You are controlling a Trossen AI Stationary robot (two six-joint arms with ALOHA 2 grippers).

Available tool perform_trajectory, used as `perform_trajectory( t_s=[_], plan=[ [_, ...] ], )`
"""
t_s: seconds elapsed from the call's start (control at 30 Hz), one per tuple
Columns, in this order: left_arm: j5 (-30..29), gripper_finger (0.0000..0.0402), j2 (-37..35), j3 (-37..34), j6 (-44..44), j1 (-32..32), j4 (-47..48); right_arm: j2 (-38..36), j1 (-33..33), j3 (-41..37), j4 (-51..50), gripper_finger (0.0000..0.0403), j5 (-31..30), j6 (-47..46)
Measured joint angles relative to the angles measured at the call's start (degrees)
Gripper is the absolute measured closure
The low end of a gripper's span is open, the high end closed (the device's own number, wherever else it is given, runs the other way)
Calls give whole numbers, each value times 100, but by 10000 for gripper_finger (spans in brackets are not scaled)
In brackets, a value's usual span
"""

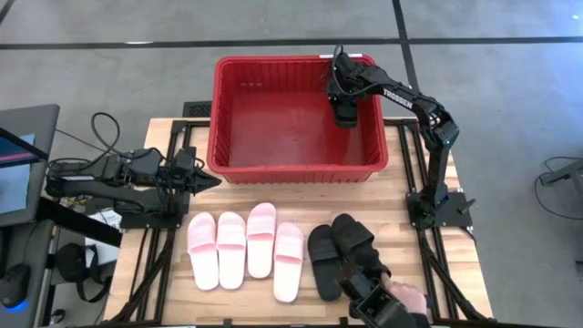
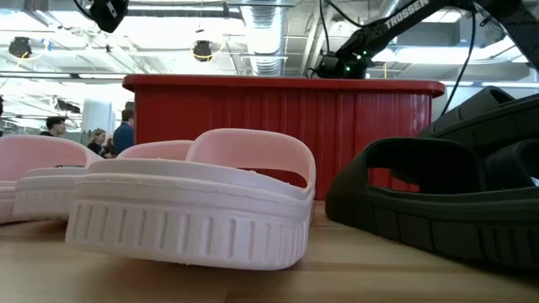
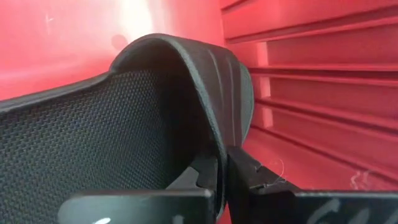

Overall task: Pick and place slides into bin
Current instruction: Put the black slide into the red container

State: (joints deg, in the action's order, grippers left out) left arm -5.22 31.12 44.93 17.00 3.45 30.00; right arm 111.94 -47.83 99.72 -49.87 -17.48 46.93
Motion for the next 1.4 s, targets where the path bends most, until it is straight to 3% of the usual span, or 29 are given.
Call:
perform_trajectory(
  t_s=[0.57,1.4],
  plan=[
    [0,401,1,0,13,1,0,-2,-26,0,285,395,390,7],
    [-17,401,1,0,59,0,2,-7,-70,0,364,334,720,-41]
  ],
)
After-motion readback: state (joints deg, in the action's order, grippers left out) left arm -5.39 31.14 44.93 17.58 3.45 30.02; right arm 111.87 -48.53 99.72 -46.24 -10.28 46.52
